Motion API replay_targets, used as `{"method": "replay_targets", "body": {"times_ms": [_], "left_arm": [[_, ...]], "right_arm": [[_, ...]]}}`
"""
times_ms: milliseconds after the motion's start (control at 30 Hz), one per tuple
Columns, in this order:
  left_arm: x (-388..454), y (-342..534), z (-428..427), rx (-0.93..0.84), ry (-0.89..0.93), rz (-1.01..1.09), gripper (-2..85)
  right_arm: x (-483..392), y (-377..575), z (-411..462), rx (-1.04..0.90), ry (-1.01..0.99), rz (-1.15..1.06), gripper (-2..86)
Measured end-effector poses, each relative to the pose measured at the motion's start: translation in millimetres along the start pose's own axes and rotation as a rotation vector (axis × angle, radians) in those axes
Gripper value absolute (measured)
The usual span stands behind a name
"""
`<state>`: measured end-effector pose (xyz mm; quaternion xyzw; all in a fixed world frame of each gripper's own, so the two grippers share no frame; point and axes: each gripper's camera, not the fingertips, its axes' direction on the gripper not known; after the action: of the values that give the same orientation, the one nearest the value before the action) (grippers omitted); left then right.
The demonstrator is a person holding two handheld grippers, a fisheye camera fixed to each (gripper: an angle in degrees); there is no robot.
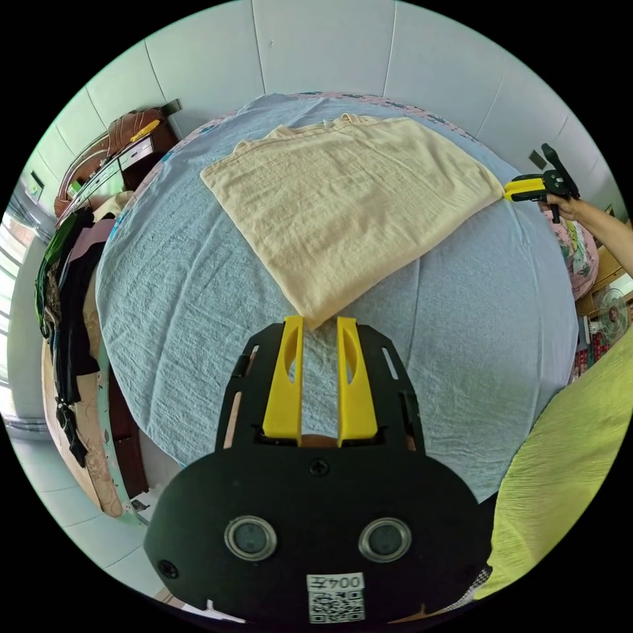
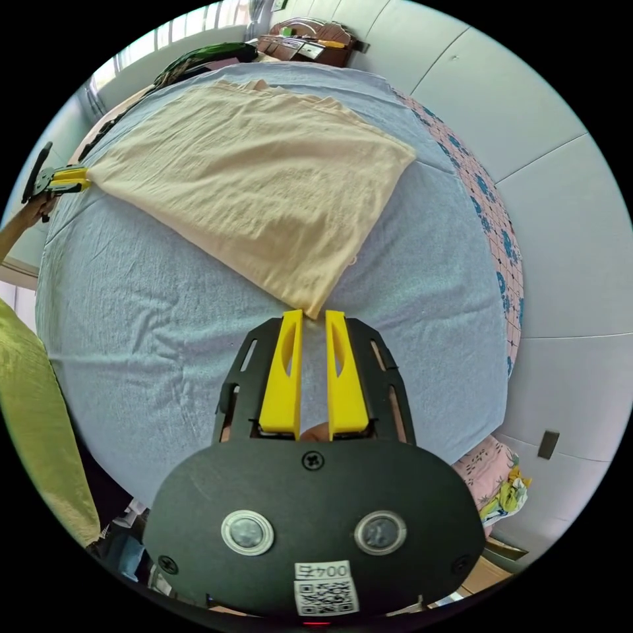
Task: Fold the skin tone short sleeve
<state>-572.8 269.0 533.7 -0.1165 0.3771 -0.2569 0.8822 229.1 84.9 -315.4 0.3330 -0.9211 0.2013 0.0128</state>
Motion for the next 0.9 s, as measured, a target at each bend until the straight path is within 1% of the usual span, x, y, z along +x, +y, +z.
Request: {"method": "replay_targets", "body": {"times_ms": [200,267,333,400,567,767,900], "left_arm": [[-16,-6,-1,-0.009,0.044,-0.003,7.3],[-18,-9,-2,-0.013,0.048,0.001,7.0],[-21,-11,-3,-0.015,0.053,0.009,6.8],[-23,-12,-4,-0.018,0.056,0.015,6.5],[-22,-17,-10,-0.011,0.03,0.06,3.9],[-31,-26,-22,-0.014,0.048,0.101,1.6],[-38,-26,-15,-0.048,0.044,0.111,1.2]], "right_arm": [[20,-9,-3,0.01,-0.046,-0.032,1.2],[29,-11,-3,0.013,-0.049,-0.015,0.9],[45,-13,1,0.004,-0.12,0.061,0.8],[51,-16,3,0.001,-0.136,0.087,0.9],[62,-28,4,-0.037,-0.135,0.091,1.1],[82,-43,5,-0.076,-0.159,0.096,0.3],[111,-42,9,-0.04,-0.301,0.2,0.4]]}}
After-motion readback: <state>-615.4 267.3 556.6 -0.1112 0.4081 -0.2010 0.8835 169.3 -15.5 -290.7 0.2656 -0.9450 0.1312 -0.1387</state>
